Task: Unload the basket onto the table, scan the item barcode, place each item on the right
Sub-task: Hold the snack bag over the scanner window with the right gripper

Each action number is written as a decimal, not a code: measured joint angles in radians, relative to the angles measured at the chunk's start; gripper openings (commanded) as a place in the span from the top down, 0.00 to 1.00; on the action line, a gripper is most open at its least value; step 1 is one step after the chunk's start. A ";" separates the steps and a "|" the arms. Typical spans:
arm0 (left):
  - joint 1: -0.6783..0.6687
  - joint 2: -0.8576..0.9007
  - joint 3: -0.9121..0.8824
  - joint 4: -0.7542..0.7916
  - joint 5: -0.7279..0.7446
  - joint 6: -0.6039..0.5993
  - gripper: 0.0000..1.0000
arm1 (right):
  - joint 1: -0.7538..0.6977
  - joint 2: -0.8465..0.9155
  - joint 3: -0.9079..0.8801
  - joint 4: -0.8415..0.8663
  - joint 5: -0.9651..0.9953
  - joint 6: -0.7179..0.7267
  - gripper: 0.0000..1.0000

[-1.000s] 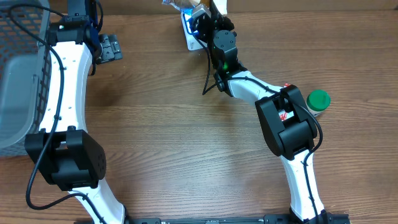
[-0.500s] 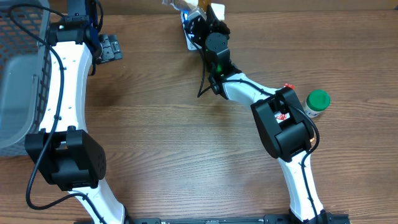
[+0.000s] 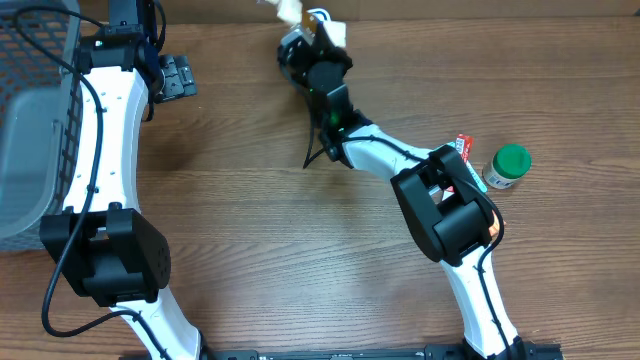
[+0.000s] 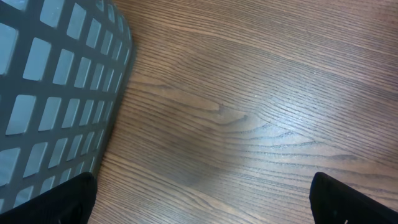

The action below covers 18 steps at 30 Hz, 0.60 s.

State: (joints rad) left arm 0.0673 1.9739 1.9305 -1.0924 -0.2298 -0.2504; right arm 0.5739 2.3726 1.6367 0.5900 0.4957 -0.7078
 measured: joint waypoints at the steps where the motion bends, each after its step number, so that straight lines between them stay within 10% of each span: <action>1: 0.000 0.000 0.000 0.000 0.000 0.000 0.00 | 0.003 0.000 0.000 -0.003 0.001 0.001 0.97; 18: 0.000 0.000 0.000 0.000 0.000 0.000 0.00 | 0.031 0.000 0.000 -0.130 0.043 0.001 0.97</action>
State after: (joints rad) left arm 0.0673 1.9739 1.9305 -1.0924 -0.2298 -0.2504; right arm 0.6048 2.3726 1.6367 0.4603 0.5388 -0.7071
